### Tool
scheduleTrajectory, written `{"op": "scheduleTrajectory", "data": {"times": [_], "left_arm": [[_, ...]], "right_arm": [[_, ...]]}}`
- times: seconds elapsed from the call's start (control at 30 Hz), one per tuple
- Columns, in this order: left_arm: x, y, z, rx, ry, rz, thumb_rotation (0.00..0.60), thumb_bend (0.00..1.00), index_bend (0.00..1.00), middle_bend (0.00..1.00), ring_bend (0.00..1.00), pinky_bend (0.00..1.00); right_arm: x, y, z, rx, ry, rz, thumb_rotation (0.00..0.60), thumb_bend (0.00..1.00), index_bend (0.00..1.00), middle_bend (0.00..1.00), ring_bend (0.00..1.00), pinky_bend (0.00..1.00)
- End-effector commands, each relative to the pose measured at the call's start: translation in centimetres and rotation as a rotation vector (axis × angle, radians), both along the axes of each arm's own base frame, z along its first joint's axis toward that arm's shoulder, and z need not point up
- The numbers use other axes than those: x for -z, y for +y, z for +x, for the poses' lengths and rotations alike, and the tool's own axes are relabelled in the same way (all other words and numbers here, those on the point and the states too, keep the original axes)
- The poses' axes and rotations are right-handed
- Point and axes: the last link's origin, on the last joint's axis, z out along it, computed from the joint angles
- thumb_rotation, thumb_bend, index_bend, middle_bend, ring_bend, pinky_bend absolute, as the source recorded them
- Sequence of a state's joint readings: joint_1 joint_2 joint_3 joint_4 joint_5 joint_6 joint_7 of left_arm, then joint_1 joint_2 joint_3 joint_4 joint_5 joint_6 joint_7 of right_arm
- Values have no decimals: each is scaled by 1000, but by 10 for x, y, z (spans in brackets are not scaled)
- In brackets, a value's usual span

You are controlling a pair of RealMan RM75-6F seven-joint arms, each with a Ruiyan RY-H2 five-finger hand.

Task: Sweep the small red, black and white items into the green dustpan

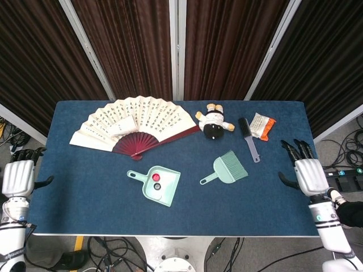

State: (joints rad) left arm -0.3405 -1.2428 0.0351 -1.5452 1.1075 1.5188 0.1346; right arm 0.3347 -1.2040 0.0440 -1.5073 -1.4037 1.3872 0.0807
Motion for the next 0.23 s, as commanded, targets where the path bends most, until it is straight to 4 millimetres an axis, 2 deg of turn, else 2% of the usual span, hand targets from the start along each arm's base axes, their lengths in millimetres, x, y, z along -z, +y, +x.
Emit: {"op": "scheduleTrajectory", "data": {"times": [0.03,0.23], "left_arm": [[1,-21,2,-4,-6,8,600,127,237,309,200,175],[5,-48,2,-20,-27,23,600,125,237,309,200,175]], "right_arm": [[-10,34,-12,40,-40,-41,600,219,83,186,0,0],[-13,60,-24,103,-50,-74,600,219,108,189,0,0]]}}
